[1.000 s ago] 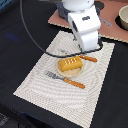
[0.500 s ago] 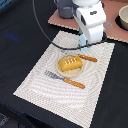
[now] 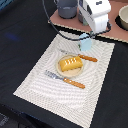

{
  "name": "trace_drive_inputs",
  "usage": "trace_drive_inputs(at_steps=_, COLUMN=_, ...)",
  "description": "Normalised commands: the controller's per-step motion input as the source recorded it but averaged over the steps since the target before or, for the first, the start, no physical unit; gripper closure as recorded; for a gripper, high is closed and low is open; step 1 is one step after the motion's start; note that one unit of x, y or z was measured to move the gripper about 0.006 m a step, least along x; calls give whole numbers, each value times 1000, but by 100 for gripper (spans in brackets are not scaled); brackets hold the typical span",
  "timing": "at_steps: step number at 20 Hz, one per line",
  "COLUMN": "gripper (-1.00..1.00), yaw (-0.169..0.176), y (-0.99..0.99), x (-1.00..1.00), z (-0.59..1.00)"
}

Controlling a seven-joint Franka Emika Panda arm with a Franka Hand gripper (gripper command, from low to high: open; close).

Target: Interact with the objects in diverse but meaningful ways.

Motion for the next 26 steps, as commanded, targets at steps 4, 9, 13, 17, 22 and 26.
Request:
trace_drive_inputs(at_steps=4, gripper=-100, yaw=-12, y=1, x=191, z=-55)
trace_drive_inputs(at_steps=9, gripper=-100, yaw=-38, y=0, x=288, z=0)
trace_drive_inputs(at_steps=13, gripper=-100, yaw=-19, y=74, x=230, z=-60)
trace_drive_inputs(at_steps=17, gripper=-100, yaw=-9, y=86, x=196, z=-139)
trace_drive_inputs(at_steps=22, gripper=-100, yaw=0, y=176, x=143, z=-215)
trace_drive_inputs(at_steps=26, gripper=-100, yaw=0, y=155, x=61, z=-196)
